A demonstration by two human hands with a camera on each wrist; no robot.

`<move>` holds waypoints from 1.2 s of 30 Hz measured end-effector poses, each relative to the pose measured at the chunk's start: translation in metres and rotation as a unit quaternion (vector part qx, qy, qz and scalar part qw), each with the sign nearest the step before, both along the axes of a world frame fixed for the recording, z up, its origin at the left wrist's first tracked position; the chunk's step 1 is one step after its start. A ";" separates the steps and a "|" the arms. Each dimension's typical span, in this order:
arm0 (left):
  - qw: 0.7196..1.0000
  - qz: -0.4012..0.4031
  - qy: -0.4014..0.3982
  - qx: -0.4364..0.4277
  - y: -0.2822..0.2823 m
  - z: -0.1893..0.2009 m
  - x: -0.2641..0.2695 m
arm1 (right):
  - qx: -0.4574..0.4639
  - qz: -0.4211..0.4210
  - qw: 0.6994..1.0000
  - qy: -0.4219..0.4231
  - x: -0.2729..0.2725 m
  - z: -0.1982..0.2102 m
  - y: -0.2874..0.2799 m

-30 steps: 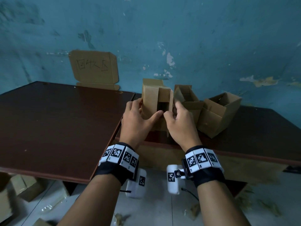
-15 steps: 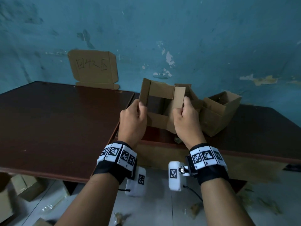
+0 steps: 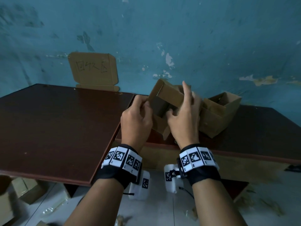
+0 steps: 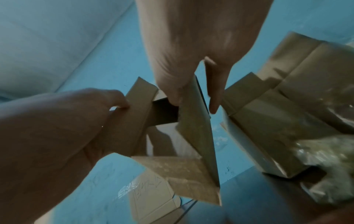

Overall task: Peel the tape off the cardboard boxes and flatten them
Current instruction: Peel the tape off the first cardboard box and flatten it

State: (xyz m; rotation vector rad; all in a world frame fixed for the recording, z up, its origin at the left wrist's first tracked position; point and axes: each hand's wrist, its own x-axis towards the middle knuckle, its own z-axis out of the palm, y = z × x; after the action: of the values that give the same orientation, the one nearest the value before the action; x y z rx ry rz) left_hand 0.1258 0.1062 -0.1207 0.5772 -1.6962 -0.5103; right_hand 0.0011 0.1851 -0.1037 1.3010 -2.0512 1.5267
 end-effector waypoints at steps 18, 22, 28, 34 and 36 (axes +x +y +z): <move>0.976 0.124 -0.010 0.179 0.003 0.010 0.001 | 0.027 -0.141 0.988 0.059 0.007 0.013 -0.006; 0.969 0.088 -0.020 0.231 0.002 0.010 0.003 | 0.004 -0.108 0.993 0.053 0.002 0.008 -0.009; 0.969 0.043 0.014 0.243 0.005 0.018 0.011 | -0.019 -0.070 0.997 0.030 -0.006 0.008 -0.010; 0.984 -0.008 0.008 0.179 0.004 0.013 0.013 | -0.052 -0.024 0.998 -0.034 -0.021 0.012 -0.005; 0.989 -0.003 0.000 0.150 0.001 0.010 0.012 | -0.050 -0.018 0.997 -0.048 -0.023 0.015 -0.002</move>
State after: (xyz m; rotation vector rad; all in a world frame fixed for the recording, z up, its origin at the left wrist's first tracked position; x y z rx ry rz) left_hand 0.1374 0.1067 -0.1105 0.7887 -1.6330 -0.7763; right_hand -0.0218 0.1829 -0.0884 1.1689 -2.0138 1.6842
